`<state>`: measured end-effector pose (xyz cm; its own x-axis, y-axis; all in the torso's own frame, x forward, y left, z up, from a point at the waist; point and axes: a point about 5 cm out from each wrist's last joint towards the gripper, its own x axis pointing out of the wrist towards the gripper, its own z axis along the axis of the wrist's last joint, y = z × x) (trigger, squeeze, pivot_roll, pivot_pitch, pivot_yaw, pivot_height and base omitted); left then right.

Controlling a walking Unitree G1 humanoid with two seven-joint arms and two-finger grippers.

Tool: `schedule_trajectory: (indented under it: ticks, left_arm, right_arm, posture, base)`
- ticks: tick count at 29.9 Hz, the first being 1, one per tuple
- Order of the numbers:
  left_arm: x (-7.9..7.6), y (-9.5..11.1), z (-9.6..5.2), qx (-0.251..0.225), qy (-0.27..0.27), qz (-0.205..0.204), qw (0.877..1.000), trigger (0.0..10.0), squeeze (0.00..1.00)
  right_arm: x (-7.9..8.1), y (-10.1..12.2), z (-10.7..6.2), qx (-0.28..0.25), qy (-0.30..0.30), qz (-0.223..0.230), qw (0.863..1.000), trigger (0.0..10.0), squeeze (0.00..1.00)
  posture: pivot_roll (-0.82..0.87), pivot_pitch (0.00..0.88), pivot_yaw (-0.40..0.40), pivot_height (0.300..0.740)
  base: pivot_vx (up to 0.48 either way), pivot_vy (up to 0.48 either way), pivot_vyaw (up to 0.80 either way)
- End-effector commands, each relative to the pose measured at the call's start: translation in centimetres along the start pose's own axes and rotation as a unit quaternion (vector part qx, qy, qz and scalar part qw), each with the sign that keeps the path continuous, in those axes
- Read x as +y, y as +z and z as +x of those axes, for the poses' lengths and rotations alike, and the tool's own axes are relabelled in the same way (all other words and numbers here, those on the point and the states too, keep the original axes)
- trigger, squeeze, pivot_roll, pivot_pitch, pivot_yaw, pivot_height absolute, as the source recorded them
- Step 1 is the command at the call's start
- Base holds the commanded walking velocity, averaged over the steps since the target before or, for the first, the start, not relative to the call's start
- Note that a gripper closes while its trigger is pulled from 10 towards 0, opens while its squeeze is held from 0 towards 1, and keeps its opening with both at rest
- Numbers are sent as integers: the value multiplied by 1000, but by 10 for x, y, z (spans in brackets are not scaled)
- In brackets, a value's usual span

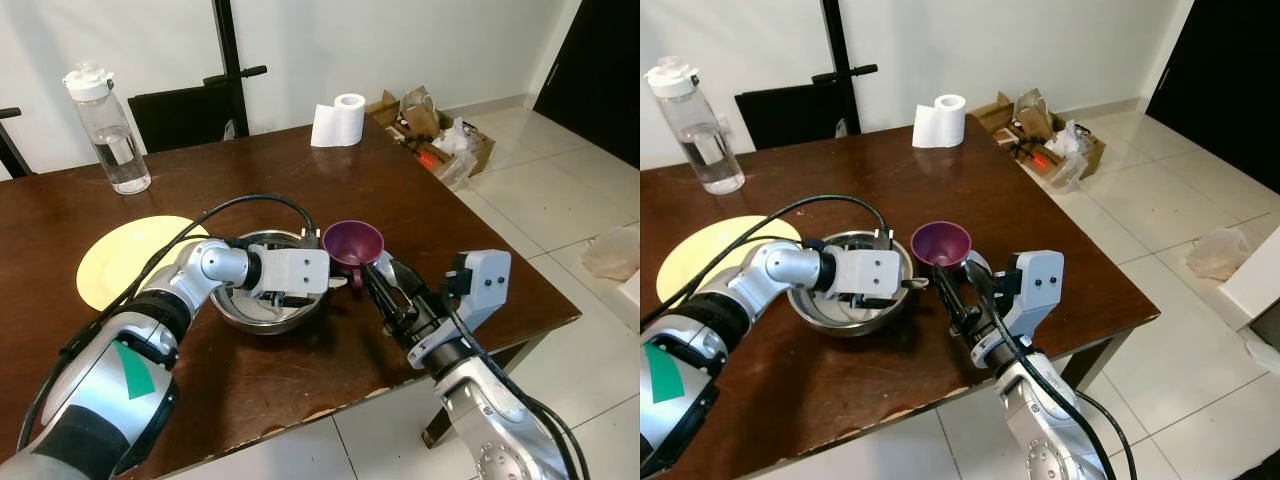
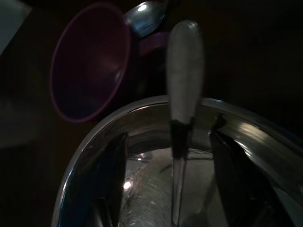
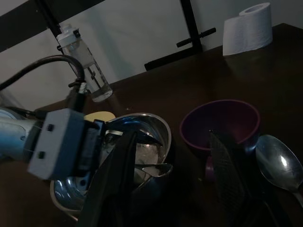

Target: Setting the table

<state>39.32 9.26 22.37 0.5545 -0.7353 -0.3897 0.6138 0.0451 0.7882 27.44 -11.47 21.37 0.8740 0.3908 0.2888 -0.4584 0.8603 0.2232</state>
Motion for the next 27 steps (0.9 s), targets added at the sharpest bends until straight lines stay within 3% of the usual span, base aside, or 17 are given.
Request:
schedule_trajectory:
  ticks: [1, 17, 25, 26, 27]
  left_arm:
    - [-10, -6, 4, 15, -3, -12, 1000, 0, 0]
    - [-8, -12, -2, 10, 20, -37, 999, 0, 0]
    - [11, -6, -19, -51, 59, -57, 995, 0, 0]
    - [15, -3, -22, -65, 68, -59, 994, 8431, 0]
    - [19, -1, -25, -76, 73, -60, 993, 10000, 0]
  right_arm:
    - [1, -2, -3, 6, -2, 1, 1000, 10000, 0]
    - [0, -1, -2, 3, -3, 1, 1000, 10000, 0]
    - [-1, 0, -1, -1, -6, 0, 1000, 10000, 0]
    - [-1, 0, -1, -2, -7, 0, 1000, 10000, 0]
    - [-1, 0, -1, -2, -7, 0, 1000, 10000, 0]
  posture:
    - [-63, 180, 118, 740]
    - [-57, 171, 119, 740]
    - [-52, 166, 123, 740]
    - [-50, 166, 121, 740]
    - [-50, 166, 121, 740]
  base:
    - [0, 0, 0]
    - [0, 0, 0]
    - [0, 0, 0]
    - [0, 0, 0]
    - [0, 0, 0]
